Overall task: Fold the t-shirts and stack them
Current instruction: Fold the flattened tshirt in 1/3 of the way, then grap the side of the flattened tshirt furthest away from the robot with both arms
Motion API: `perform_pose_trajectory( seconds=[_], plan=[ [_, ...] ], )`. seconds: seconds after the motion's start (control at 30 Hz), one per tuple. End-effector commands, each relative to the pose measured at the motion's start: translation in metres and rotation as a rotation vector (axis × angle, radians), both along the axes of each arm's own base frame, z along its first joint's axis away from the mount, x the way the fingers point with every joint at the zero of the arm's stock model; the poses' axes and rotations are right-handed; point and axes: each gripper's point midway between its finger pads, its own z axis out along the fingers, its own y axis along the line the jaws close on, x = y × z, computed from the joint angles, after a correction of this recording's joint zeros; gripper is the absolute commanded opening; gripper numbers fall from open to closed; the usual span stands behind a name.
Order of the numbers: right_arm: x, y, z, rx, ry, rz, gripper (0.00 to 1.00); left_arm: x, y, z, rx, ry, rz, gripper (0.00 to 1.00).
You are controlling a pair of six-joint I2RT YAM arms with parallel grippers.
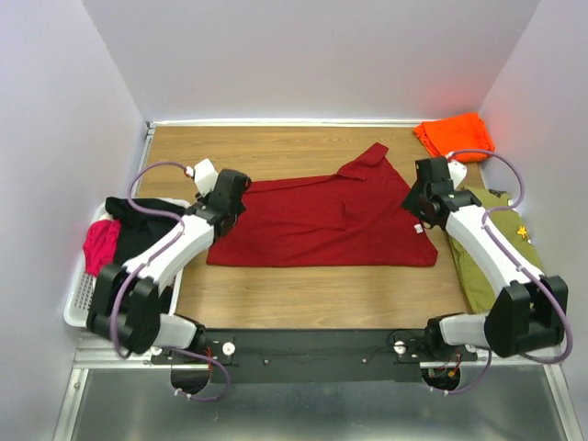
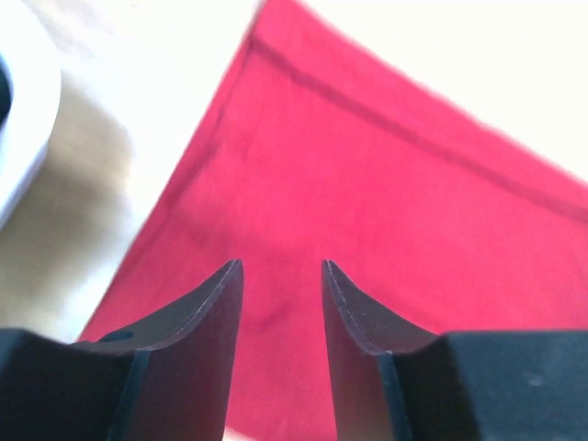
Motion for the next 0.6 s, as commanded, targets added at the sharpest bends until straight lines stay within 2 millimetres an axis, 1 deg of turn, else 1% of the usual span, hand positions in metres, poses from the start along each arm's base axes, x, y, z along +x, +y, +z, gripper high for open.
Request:
perform_pose_trajectory(
  seconds=[0.0,0.03,0.07,0.1,0.13,0.17,0.2,0.23,0.27,0.3,0.33,0.37,0.4,0.43,0.47,0.5,0.57],
  plan=[
    [0.031,0.006,-0.001,-0.008,-0.028,0.037,0.59,0.045,0.023,-0.013,0.081,0.004,0.075,0.52],
    [0.035,0.011,-0.004,0.006,-0.024,0.056,0.59,0.054,0.022,-0.012,0.072,-0.015,0.082,0.53],
    [0.040,0.013,-0.004,0.012,-0.030,0.062,0.59,0.066,0.022,-0.005,0.072,-0.037,0.089,0.59],
    [0.044,0.014,-0.010,0.012,-0.015,0.062,0.59,0.074,0.028,-0.018,0.085,-0.010,0.110,0.62],
    [0.047,0.017,-0.012,0.018,-0.009,0.073,0.59,0.080,0.032,-0.021,0.094,0.001,0.122,0.64],
    [0.049,0.018,-0.014,0.021,-0.007,0.079,0.59,0.095,0.032,-0.011,0.090,-0.015,0.130,0.67],
    [0.050,0.018,-0.019,0.019,0.009,0.078,0.59,0.101,0.034,-0.030,0.103,0.032,0.135,0.68],
    [0.051,0.018,-0.021,0.020,0.011,0.077,0.59,0.106,0.040,-0.034,0.109,0.046,0.151,0.68],
    [0.052,0.019,-0.022,0.020,0.010,0.076,0.59,0.118,0.039,-0.028,0.104,0.035,0.157,0.68],
    [0.051,0.019,-0.024,0.019,0.010,0.076,0.59,0.121,0.043,-0.042,0.113,0.066,0.167,0.68],
    [0.049,0.019,-0.028,0.025,0.017,0.075,0.59,0.126,0.048,-0.043,0.116,0.066,0.181,0.67],
    [0.049,0.020,-0.030,0.028,0.014,0.075,0.59,0.133,0.051,-0.041,0.117,0.058,0.189,0.67],
    [0.048,0.021,-0.032,0.031,0.017,0.077,0.59,0.136,0.055,-0.049,0.123,0.076,0.194,0.66],
    [0.046,0.019,-0.036,0.027,0.025,0.074,0.59,0.138,0.057,-0.053,0.124,0.081,0.199,0.66],
    [0.046,0.019,-0.038,0.025,0.028,0.073,0.59,0.144,0.067,-0.050,0.122,0.076,0.218,0.65],
    [0.045,0.019,-0.040,0.023,0.035,0.076,0.59,0.145,0.070,-0.059,0.122,0.097,0.218,0.65],
    [0.045,0.019,-0.043,0.021,0.043,0.074,0.58,0.149,0.079,-0.060,0.117,0.099,0.234,0.65]
  ],
)
